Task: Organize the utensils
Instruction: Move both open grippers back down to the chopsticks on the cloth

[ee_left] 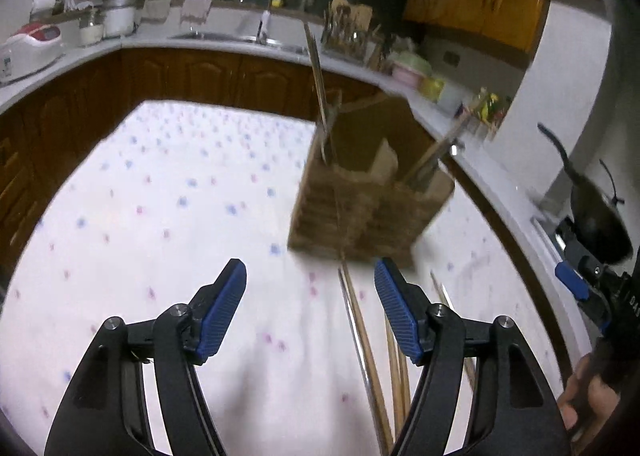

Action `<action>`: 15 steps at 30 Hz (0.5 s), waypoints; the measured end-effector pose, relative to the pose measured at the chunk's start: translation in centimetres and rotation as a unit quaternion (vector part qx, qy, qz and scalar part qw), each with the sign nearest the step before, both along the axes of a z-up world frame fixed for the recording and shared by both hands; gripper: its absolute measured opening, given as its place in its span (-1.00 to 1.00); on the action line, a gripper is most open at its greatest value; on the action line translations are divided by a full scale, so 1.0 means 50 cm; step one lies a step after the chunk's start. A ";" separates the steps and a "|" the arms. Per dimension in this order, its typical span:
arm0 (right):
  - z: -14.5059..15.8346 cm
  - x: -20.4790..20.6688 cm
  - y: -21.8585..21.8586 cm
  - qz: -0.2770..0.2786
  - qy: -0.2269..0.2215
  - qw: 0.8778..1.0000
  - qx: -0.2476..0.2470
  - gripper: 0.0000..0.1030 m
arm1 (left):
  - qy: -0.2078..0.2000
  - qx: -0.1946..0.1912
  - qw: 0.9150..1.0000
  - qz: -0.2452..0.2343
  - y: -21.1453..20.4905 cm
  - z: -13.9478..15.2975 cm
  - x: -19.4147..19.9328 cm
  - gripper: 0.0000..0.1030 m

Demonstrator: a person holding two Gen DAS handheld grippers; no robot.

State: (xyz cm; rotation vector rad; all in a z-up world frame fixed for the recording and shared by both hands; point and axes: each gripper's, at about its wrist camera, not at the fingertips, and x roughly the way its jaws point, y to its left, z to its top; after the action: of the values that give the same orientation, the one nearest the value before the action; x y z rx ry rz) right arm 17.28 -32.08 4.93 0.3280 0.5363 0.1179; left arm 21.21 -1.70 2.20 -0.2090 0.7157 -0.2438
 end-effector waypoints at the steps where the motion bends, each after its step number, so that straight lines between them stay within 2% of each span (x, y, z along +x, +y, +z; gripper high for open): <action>1: -0.008 -0.008 -0.004 -0.003 0.005 1.000 -0.002 0.67 | 0.008 0.002 1.000 -0.002 -0.005 -0.012 -0.007 0.32; 6: -0.054 -0.046 -0.018 -0.013 0.033 0.999 -0.008 0.67 | 0.033 0.013 0.999 -0.010 -0.023 -0.055 -0.034 0.32; 15: -0.110 -0.075 -0.022 -0.015 0.069 0.997 -0.019 0.65 | 0.056 0.034 0.998 -0.025 -0.056 -0.093 -0.051 0.31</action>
State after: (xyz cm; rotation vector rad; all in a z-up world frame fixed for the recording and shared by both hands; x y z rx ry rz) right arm 13.53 -33.20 -0.59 0.3090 0.6688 0.0567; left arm 18.68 -4.52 -2.44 -0.1415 0.8401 -0.2567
